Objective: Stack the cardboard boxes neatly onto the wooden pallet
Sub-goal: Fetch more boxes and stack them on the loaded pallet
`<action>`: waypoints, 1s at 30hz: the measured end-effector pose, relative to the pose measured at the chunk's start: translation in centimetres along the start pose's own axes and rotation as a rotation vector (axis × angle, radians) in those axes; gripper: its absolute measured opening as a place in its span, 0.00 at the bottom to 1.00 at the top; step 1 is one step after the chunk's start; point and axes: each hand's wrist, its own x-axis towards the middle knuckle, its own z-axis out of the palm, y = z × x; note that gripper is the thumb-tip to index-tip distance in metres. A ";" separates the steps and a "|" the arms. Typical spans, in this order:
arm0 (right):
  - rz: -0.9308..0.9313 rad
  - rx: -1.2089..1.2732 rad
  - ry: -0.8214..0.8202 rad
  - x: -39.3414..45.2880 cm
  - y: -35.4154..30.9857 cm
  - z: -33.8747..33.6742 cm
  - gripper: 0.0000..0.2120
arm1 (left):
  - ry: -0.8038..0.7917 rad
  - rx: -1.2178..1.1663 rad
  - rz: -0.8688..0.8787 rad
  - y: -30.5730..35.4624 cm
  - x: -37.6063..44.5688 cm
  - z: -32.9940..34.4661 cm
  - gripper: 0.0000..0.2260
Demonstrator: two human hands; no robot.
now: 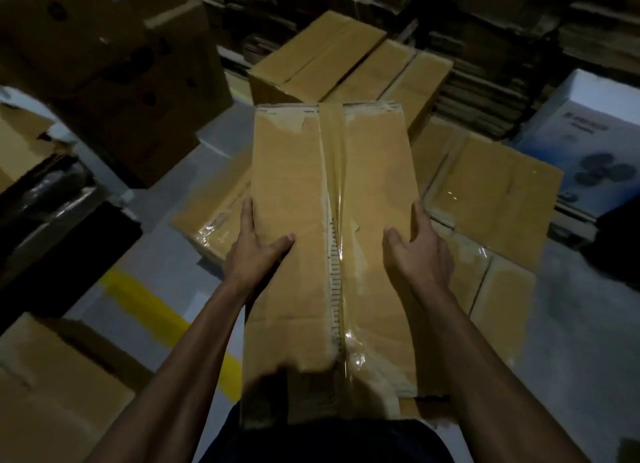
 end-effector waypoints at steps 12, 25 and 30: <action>0.361 0.052 0.305 -4.3 0.1 2.3 0.32 | -0.355 0.240 0.116 1.2 7.1 1.7 0.44; 0.516 0.078 0.251 2.3 9.5 5.4 0.33 | -0.474 0.387 0.086 -0.5 12.0 12.3 0.43; 0.548 0.130 0.194 6.1 12.7 5.9 0.33 | -0.482 0.383 0.070 -1.0 14.6 16.8 0.43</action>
